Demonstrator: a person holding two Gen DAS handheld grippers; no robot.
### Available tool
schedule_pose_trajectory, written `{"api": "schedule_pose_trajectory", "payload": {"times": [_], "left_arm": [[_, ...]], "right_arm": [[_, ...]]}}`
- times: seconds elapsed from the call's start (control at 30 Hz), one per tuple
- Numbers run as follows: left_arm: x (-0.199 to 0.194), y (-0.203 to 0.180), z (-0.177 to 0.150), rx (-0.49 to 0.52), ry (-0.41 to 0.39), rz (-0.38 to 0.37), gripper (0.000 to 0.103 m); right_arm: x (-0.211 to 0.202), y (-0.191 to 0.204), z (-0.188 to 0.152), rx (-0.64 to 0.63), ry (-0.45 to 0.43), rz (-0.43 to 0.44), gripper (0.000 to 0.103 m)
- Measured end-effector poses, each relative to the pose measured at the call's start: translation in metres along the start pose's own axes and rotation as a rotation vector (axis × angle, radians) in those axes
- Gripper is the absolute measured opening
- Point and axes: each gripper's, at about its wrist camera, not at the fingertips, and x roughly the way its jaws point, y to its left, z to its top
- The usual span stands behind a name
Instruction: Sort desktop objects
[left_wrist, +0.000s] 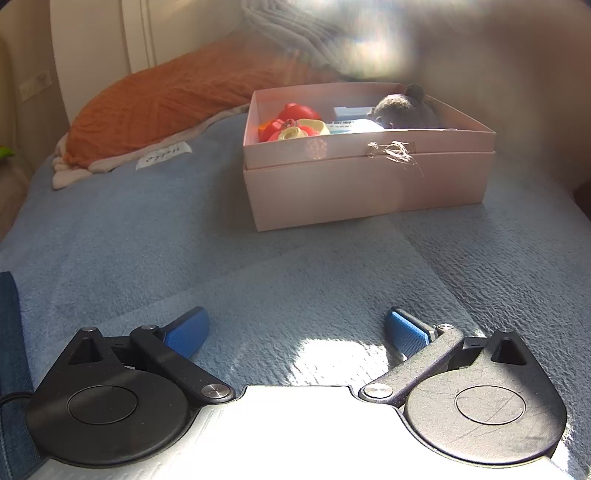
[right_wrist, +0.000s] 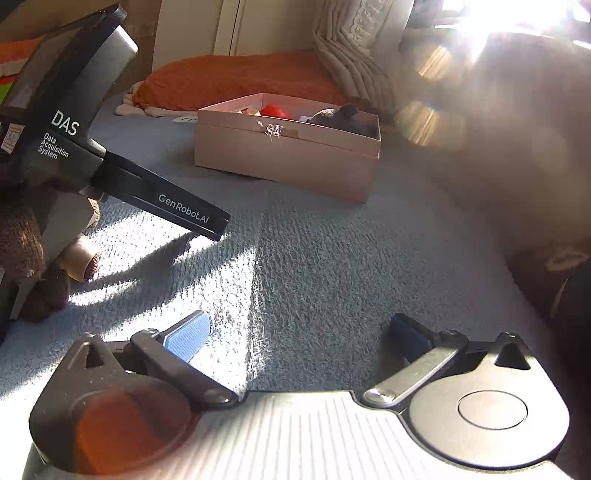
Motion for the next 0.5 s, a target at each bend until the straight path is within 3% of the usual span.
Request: {"api": "schedule_pose_trajectory", "payload": {"times": [0.5], "left_arm": [[-0.0001, 0.0010, -0.0013, -0.001, -0.011, -0.003, 0.103]], "right_arm": [[-0.0002, 0.0005, -0.0004, -0.005, -0.001, 0.002, 0.103]]}}
